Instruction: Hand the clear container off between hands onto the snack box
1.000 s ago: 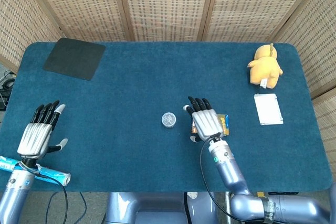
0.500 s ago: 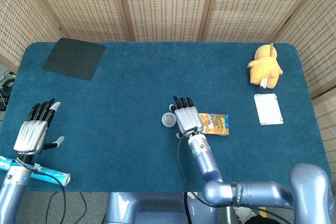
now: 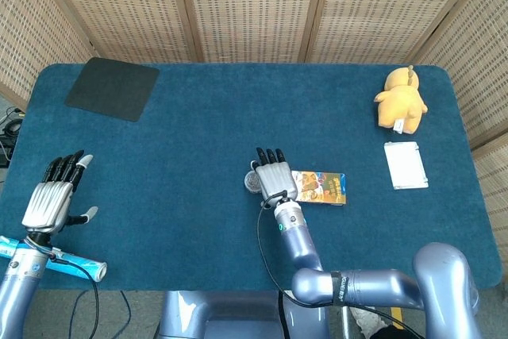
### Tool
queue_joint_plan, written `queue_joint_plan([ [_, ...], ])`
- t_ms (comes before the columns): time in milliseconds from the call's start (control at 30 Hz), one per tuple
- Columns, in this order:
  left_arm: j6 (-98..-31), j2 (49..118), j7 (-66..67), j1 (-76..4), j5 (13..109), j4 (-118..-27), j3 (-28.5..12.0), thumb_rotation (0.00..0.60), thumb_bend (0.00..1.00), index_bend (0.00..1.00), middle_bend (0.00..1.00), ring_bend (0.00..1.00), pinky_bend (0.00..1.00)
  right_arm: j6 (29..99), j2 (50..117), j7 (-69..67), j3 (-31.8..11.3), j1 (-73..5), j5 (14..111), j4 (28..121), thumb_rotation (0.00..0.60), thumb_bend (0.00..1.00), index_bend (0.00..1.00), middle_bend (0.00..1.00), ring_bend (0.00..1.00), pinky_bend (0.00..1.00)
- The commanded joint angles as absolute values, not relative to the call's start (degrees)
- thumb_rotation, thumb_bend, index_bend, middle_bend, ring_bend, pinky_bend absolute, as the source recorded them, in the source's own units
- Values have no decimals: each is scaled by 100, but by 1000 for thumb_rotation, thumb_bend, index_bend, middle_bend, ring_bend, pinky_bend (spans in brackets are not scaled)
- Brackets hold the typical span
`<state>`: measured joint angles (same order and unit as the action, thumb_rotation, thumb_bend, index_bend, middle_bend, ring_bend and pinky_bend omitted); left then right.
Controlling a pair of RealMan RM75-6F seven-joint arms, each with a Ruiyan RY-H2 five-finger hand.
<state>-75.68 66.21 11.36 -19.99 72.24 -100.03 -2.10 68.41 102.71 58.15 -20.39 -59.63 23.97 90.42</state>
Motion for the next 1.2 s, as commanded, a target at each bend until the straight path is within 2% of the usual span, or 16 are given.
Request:
queue_joint_plan([
  [33,-7512,6620,1114,-1994,7202,-9978,-241,600,238,0,0,0,0,6761,10361,5868,-2081,-6100,2274,8872,600,0,250,0,0,6],
  [767,-7088,6642,941,-2012,7032,-9768,-422,600,240,0,0,0,0,6224,10858,5847,-2096,-6565,1835,7681,600,0,253,0,0,7],
  [1033,-6938,6649,956,-2033,6946,-9733,-454,600,239,0,0,0,0,6057,11037,5903,-2013,-6647,1717,7249,600,2,283,0,0,14],
  [1100,-6923,6649,949,-2035,6950,-9730,-458,600,239,0,0,0,0,6046,11074,5890,-2011,-6658,1731,7175,600,3,144,0,0,26],
  [1133,-6907,6649,945,-2036,6948,-9726,-460,600,239,0,0,0,0,6035,11094,5873,-2013,-6660,1743,7134,600,3,145,0,0,33],
  [1167,-6898,6651,941,-2036,6945,-9722,-462,600,238,0,0,0,0,6032,11107,5858,-2015,-6661,1754,7108,600,4,186,0,0,37],
  [1200,-6886,6652,948,-2037,6934,-9717,-464,600,238,0,0,0,0,6036,11121,5852,-2011,-6660,1763,7083,600,4,328,0,0,42],
])
